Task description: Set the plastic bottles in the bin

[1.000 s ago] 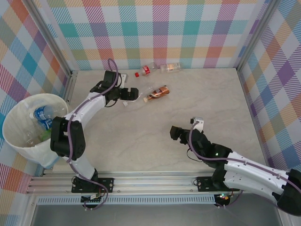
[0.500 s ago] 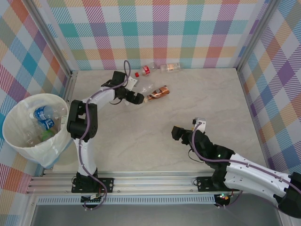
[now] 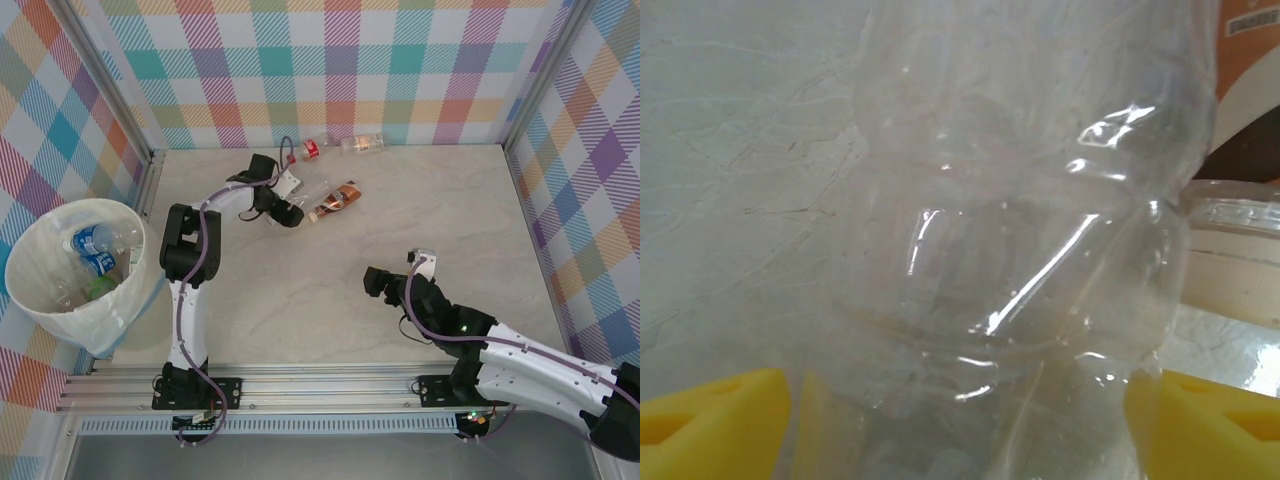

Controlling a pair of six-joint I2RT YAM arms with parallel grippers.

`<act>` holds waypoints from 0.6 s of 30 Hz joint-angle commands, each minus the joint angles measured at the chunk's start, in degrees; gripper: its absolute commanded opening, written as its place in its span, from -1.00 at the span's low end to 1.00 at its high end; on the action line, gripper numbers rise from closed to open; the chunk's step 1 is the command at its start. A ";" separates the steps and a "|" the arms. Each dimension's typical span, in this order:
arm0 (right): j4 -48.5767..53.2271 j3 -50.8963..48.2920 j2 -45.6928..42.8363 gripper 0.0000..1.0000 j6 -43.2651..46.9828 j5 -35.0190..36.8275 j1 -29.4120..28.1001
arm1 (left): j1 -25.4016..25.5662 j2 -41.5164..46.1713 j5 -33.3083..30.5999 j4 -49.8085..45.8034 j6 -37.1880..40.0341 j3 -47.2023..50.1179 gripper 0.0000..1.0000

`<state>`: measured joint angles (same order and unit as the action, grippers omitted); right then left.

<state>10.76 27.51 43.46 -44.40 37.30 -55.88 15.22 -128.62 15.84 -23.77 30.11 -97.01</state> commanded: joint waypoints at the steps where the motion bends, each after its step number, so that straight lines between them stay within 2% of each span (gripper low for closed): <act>1: 0.52 2.34 0.12 0.99 -0.38 0.87 0.24 | 0.77 -0.28 -0.74 0.88 1.55 0.24 0.54; 8: -1.01 2.27 0.93 0.99 1.81 0.85 0.21 | 0.86 9.82 0.22 11.30 -5.19 11.26 0.31; 13: -4.07 2.71 2.81 0.99 4.21 0.93 0.29 | 1.83 20.45 2.69 16.07 -12.23 19.64 0.04; 18: -5.83 3.63 5.27 0.99 4.28 1.33 0.71 | 5.60 34.47 -2.83 15.66 -19.76 26.44 -0.14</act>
<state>7.97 28.64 47.92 -41.17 37.36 -55.81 18.26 -102.30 14.81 -10.37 16.95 -72.66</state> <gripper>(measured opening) 0.997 0.598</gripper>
